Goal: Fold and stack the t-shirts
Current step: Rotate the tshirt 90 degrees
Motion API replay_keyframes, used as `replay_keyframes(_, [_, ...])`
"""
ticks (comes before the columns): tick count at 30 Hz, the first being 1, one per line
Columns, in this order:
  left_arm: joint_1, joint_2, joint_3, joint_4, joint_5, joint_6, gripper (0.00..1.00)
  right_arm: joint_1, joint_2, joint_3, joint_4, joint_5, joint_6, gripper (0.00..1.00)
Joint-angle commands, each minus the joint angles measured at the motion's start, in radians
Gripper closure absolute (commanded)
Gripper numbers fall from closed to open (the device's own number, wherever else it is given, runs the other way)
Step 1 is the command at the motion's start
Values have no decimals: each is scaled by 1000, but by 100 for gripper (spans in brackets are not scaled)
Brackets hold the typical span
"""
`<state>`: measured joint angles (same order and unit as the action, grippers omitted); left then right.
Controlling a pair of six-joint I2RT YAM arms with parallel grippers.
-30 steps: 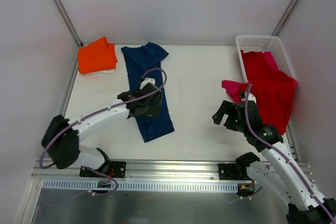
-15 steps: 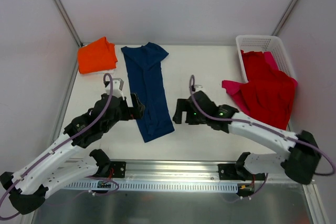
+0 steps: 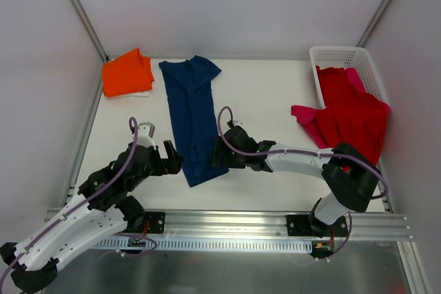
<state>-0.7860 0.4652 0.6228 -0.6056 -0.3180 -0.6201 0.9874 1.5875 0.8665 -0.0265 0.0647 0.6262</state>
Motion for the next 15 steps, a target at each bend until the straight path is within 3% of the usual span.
replay_keyframes(1, [-4, 18, -24, -2, 5, -30, 1, 5, -6, -29, 54, 20, 32, 29])
replay_keyframes(6, [-4, 21, -40, -2, 8, -33, 1, 5, 11, -73, 76, 26, 46, 61])
replay_keyframes(15, [-4, 4, -51, -2, 19, -43, 1, 5, 55, -112, 118, 7, 63, 66])
